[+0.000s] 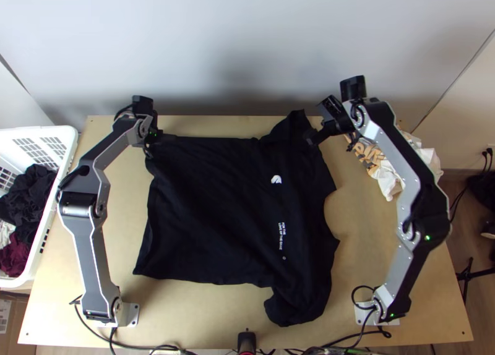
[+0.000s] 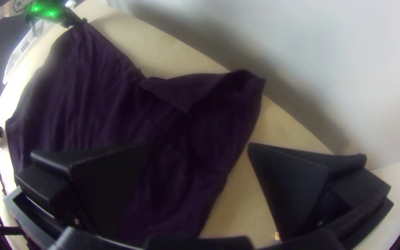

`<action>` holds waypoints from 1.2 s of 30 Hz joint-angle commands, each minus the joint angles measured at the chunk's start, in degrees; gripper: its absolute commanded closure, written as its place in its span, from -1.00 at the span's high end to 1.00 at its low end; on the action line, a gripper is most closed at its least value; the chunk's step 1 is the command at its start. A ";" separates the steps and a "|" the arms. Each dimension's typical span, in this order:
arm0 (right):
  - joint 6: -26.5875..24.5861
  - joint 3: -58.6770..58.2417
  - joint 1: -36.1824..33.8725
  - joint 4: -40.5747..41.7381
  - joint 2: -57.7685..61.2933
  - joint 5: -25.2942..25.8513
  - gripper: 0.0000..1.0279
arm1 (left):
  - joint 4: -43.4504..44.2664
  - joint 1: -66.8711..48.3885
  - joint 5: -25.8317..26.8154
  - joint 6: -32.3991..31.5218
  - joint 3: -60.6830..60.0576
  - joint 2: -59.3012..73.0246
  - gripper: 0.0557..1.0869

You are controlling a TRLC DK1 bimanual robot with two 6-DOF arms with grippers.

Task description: Fold the t-shirt

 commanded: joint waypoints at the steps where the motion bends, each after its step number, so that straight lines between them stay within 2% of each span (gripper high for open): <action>1: 0.85 4.12 -0.30 0.34 7.21 -0.17 0.90 | -0.30 0.32 0.16 0.94 -0.78 -2.55 -0.93; 13: 2.88 11.50 2.95 0.34 11.34 -0.34 0.90 | -0.30 1.12 0.34 0.94 -1.57 -4.57 -0.93; 28: 4.55 19.85 7.09 -3.79 20.40 -0.34 0.87 | -0.04 1.12 1.04 1.20 -2.98 -4.92 -0.93; 36: 5.60 22.58 7.44 -3.70 23.56 -0.26 0.87 | -0.13 1.12 1.13 1.29 -3.24 -5.27 -0.93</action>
